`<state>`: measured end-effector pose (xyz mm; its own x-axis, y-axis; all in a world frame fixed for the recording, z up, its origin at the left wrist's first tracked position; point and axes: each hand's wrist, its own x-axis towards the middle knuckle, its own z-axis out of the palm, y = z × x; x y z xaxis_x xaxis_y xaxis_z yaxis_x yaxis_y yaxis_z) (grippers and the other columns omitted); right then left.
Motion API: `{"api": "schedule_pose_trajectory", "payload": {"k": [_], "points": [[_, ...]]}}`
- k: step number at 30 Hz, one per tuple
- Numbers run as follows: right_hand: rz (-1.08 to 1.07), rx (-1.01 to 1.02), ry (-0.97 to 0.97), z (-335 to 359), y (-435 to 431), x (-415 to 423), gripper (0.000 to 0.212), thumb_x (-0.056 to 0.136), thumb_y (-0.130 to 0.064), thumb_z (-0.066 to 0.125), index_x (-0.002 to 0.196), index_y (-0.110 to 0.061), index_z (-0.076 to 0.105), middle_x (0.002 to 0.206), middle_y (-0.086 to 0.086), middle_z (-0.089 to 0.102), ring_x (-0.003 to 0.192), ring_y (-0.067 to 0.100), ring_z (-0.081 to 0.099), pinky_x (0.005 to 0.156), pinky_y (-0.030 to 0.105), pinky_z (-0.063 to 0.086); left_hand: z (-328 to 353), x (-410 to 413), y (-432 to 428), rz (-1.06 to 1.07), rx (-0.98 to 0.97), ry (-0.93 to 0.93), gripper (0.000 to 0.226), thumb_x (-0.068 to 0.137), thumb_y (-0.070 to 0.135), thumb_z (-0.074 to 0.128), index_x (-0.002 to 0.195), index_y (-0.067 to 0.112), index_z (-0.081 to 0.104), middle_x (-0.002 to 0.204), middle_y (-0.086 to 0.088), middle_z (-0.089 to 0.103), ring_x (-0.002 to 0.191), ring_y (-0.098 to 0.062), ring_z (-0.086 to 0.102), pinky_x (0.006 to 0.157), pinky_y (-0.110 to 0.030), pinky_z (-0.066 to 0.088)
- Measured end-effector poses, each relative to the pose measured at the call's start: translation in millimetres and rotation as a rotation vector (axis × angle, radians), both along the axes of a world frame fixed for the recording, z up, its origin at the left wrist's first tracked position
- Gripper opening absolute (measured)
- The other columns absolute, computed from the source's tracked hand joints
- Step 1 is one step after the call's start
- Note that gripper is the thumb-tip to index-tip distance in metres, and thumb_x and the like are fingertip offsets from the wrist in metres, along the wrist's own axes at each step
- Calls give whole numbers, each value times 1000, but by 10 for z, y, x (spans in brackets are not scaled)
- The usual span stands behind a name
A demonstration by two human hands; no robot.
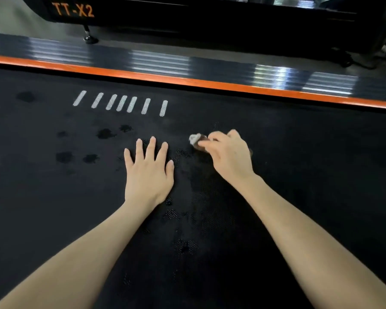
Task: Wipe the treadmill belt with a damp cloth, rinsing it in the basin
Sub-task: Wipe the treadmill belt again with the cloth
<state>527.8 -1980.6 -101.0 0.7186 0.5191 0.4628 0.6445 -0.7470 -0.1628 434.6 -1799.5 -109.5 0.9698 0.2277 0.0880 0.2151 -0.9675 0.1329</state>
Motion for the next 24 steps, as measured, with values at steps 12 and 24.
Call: {"api": "schedule_pose_trajectory", "payload": {"k": [12, 24], "points": [[288, -68, 138, 119, -465, -1838, 33, 84, -10, 60, 108, -31, 70, 107, -10, 64, 69, 17, 39, 58, 32, 42, 11, -6, 21, -22, 8, -7, 50, 99, 30, 28, 148, 18, 27, 156, -10, 20, 143, -37, 10, 113, -57, 7], [59, -40, 25, 111, -297, -1591, 29, 84, -9, 61, 103, -28, 73, 100, -3, 66, 69, 25, 42, 55, 39, 45, -19, -18, 91, -56, -3, -2, 50, 100, 29, 24, 148, 18, 24, 157, -10, 17, 143, -38, 8, 113, -57, 6]]}}
